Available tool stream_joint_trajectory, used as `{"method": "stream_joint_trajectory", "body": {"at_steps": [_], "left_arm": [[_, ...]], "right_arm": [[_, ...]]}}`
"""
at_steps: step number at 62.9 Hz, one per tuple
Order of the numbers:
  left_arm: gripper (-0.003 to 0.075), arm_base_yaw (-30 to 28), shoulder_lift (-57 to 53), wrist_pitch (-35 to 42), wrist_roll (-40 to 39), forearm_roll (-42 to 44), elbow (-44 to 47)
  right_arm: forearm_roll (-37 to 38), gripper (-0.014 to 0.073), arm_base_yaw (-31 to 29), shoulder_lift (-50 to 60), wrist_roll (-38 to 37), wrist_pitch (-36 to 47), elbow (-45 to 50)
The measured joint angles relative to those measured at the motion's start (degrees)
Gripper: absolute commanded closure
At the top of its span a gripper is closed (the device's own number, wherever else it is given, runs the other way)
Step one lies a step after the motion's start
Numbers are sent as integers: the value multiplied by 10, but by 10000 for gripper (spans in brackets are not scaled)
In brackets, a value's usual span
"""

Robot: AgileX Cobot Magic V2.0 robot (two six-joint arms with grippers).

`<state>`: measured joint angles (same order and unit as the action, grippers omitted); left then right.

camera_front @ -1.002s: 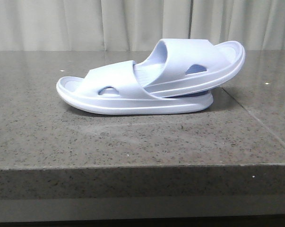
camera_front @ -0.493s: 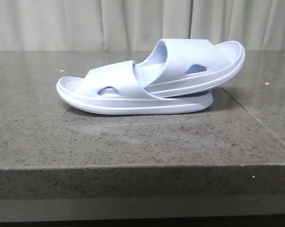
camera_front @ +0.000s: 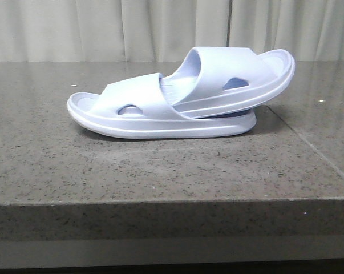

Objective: Insert blue slippers together front up

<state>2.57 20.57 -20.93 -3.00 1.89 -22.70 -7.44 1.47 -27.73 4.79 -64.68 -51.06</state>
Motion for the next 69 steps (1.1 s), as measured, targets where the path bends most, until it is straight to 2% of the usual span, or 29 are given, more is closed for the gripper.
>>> {"method": "stream_joint_trajectory", "body": {"at_steps": [14, 29, 48, 69], "left_arm": [[741, -17, -128, 90, 0, -9, 145], [741, -19, -208, 128, 0, -19, 218], [741, -19, -208, 201, 0, -22, 228], [741, -30, -208, 209, 38, -26, 228]], "right_arm": [[-1, 662, 0, 0, 0, 0, 0], [-1, 662, 0, 0, 0, 0, 0], [-1, 662, 0, 0, 0, 0, 0], [-1, 662, 0, 0, 0, 0, 0]]}}
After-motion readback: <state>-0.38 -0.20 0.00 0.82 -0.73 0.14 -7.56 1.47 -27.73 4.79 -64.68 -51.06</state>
